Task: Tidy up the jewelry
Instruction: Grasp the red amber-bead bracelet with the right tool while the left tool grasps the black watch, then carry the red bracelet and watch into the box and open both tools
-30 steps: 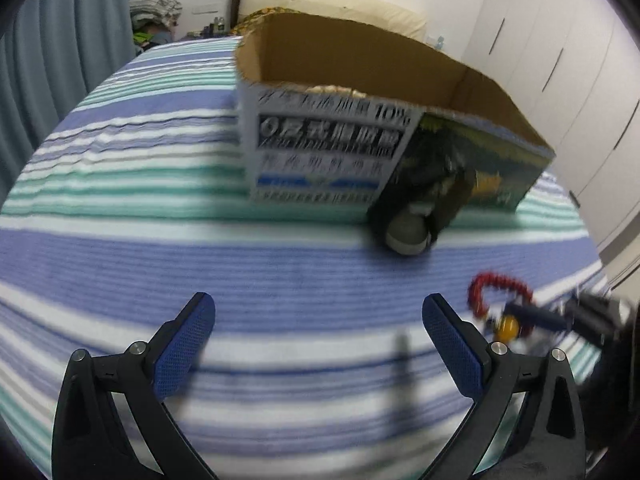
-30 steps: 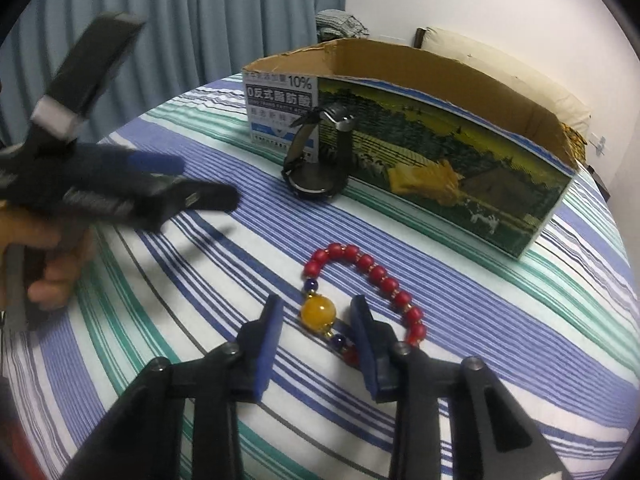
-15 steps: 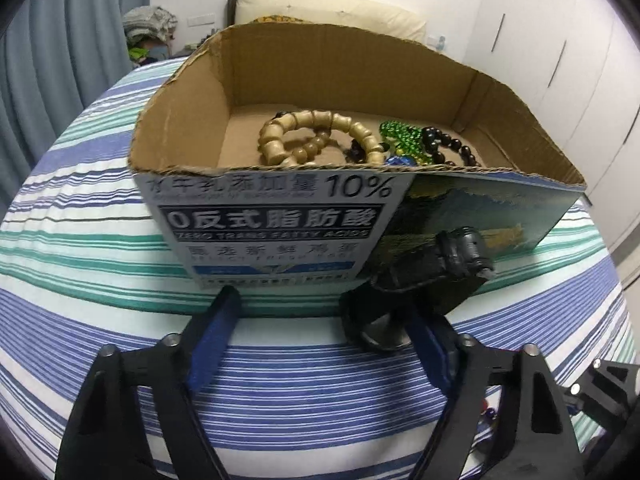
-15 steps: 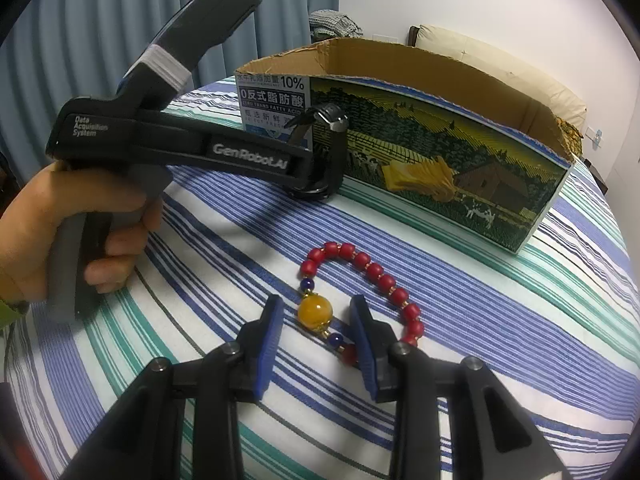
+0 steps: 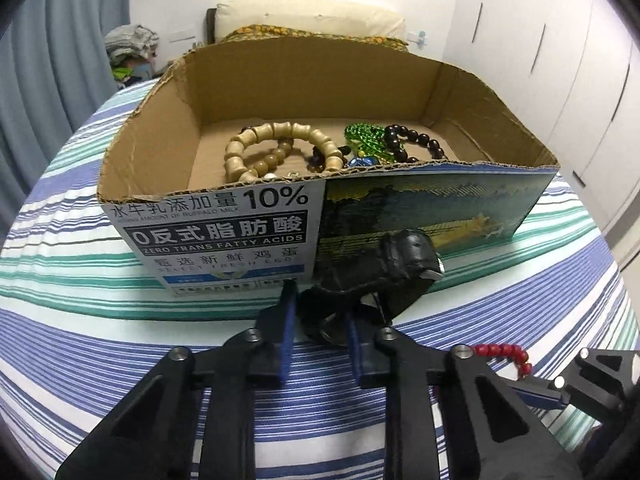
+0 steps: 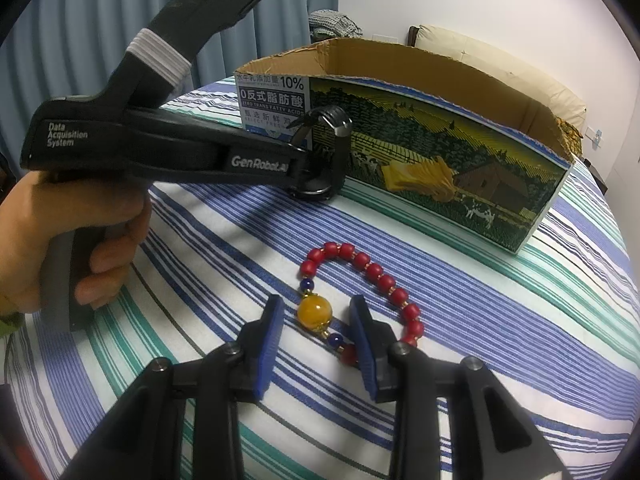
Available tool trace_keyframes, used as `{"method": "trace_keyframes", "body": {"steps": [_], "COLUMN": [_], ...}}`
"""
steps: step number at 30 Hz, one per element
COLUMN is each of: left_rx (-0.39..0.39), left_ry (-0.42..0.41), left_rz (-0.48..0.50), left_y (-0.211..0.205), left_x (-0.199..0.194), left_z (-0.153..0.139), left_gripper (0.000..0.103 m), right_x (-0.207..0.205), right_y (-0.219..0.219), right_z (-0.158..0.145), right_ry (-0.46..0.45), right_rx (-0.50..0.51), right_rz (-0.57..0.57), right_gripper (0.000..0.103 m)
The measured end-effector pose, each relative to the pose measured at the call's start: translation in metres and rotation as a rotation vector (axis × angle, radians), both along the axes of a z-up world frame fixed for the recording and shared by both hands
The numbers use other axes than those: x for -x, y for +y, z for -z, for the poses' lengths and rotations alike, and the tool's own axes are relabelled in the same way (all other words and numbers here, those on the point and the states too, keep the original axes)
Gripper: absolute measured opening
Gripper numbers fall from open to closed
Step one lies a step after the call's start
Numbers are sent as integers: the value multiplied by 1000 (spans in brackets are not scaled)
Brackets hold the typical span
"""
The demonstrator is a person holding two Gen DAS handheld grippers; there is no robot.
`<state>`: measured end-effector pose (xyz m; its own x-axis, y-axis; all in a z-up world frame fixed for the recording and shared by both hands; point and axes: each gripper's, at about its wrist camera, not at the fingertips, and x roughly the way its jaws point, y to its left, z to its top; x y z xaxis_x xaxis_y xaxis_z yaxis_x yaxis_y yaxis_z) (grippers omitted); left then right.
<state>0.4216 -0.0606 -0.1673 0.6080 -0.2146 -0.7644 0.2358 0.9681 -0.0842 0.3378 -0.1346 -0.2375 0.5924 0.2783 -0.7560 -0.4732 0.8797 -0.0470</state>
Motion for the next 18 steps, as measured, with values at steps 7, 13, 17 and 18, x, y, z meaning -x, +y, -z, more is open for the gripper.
{"method": "trace_keyframes", "body": {"steps": [7,13,17,18], "left_rx": [-19,15,79,92], "left_ry": [-8,-27,-16,-18], "left_rz": [15,7,23,30], "left_y": [10,25,39,43], "left_x": [11,23,35,38], "left_z": [-11,-27,-42,-48], "left_gripper": [10,10,9,9], "right_x": [5,22,32,33], "right_y": [-16,-31,-43,-47], "right_z": [-7,-30,-52,-59], "right_ry": [38,33,30,30], "right_rx": [-101,-171,-220,-235], "right_rz": [71,96,104,108], "right_gripper": [18,18,18,18]}}
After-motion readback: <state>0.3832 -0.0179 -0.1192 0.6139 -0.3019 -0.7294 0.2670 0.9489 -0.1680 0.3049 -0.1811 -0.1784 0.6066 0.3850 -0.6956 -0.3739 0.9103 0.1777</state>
